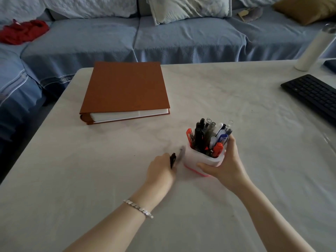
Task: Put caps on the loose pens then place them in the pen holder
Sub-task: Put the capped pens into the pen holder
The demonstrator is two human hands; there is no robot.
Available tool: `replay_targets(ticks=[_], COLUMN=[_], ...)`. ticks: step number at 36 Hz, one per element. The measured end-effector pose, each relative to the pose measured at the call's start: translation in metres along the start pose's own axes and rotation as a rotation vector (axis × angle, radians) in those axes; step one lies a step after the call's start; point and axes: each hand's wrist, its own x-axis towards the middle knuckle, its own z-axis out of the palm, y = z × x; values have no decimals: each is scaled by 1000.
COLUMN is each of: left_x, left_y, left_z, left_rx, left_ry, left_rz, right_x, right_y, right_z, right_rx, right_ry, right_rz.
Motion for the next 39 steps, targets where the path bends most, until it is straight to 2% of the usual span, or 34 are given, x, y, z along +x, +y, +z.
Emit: replay_targets(ticks=[5,10,13,16,18,20,24,28,31,35,39], left_x=[2,6,2,-4,-6,-4,-1,-4,-7,-11,-16], left_y=[-24,-19,-2,20,34,47,68,74,68,59,61], left_z=[-6,-31,-58,-84,-95,-98,-83,-62,-56,-64,-75], left_rx=[-99,-670,-894,-1069,-1118,-1184,-1168,-1091,-1137,-1196,-1326], left_ry=[42,240,375,439,477,467,438,335,320,380,371], left_rz=[44,50,223,472,604,654,603,543,507,569,615], right_x=[-1,-2,0,2,1,2,2,1,1,2,5], right_y=[-1,-7,-2,1,1,3,6,3,3,8,11], right_z=[1,4,3,2,2,1,1,2,1,0,1], right_rx=[-65,-77,-120,-143,-153,-162,-169,-148,-140,-147,-162], right_ry=[17,15,32,43,45,54,53,58,48,49,56], right_rz=[-28,-41,-63,-68,-64,-59,-52,-57,-63,-51,-33])
